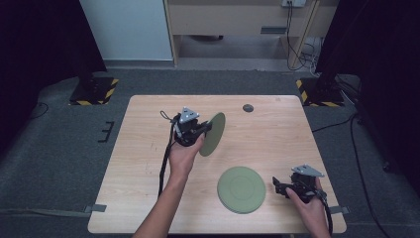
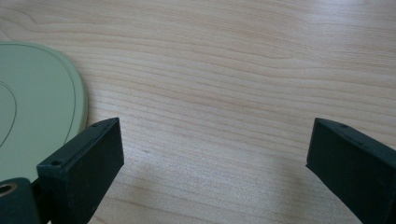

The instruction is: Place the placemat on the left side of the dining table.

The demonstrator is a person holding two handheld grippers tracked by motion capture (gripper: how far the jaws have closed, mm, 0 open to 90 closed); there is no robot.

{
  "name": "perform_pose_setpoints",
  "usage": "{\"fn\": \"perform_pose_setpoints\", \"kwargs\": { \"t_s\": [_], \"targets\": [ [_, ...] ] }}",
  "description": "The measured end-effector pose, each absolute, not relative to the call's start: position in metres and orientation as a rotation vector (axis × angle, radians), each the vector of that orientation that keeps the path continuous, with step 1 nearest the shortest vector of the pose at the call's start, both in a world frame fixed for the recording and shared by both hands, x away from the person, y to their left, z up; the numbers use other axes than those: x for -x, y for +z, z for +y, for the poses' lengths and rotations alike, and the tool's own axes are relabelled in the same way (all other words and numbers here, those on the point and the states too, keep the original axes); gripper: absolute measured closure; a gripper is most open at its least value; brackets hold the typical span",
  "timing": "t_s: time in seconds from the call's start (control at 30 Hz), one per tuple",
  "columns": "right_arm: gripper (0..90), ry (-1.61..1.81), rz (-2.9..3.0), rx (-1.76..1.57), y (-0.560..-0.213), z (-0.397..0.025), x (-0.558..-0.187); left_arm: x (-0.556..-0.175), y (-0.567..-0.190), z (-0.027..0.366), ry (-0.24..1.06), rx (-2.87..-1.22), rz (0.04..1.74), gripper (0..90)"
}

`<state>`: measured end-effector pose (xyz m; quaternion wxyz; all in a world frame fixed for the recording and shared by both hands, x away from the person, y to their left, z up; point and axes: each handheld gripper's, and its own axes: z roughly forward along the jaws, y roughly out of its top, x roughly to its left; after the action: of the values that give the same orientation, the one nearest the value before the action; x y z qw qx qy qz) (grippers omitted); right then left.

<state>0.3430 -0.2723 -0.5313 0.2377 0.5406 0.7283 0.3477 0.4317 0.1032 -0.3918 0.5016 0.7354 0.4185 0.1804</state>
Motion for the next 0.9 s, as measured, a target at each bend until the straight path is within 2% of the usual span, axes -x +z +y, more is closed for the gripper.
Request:
{"fn": "perform_pose_setpoints", "kwargs": {
  "t_s": [0.9],
  "targets": [
    [4.2, 0.950, 1.997, -1.480, -0.531, -0.273, -0.343, -0.434, -0.393, 0.125, 0.449, -1.748, 1.050, 85.4]
  ]
}}
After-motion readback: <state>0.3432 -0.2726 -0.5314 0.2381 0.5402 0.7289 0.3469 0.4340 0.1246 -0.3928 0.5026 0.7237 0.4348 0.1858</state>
